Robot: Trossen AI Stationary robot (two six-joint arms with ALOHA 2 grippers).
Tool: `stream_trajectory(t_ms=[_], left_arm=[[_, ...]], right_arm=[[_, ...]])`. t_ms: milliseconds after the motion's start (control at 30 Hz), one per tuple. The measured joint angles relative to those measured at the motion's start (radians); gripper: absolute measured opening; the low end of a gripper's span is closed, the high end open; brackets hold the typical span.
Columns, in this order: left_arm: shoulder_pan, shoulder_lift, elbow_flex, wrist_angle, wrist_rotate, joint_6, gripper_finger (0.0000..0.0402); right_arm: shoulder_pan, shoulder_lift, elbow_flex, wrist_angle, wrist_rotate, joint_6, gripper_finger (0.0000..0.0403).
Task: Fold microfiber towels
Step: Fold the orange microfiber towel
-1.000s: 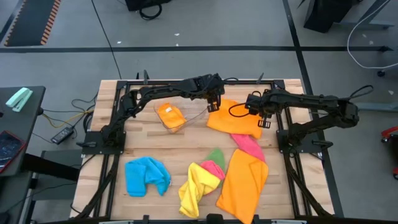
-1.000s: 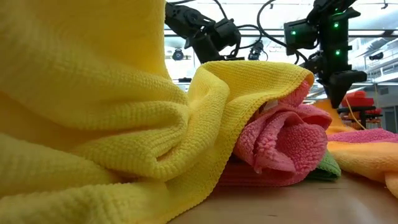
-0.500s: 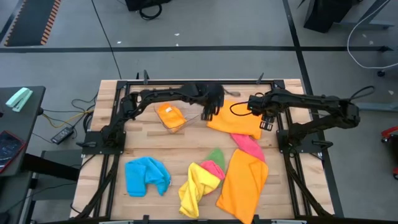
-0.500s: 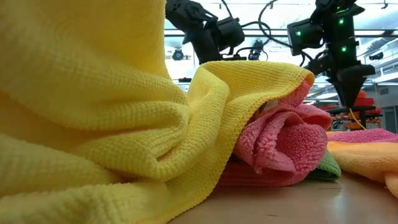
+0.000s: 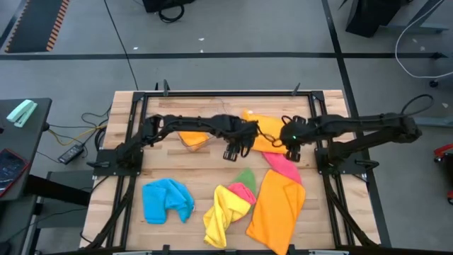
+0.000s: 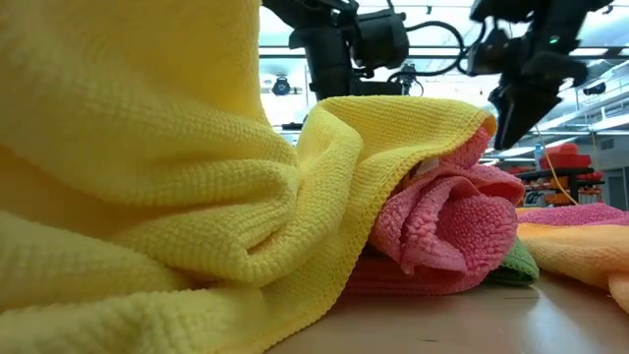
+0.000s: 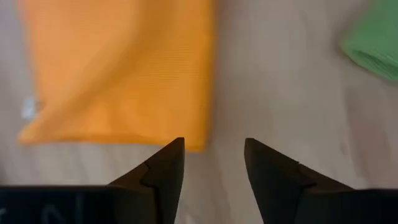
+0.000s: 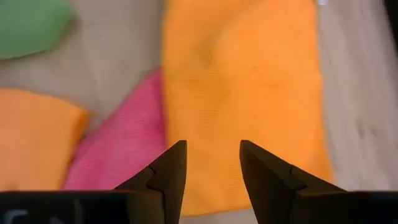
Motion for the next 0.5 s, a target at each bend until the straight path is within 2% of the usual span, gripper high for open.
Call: stream_trajectory(t_ms=[233, 500], left_arm=[[-0.025, 0.037, 0.002, 0.061, -0.096, 0.082, 0.0192], [-0.031, 0.110, 0.001, 0.079, -0.178, 0.141, 0.0193]], right_arm=[[0.190, -0.103, -0.063, -0.001, 0.115, 0.166, 0.0156], [0.375, -0.117, -0.067, 0.026, 0.265, 0.274, 0.0156]])
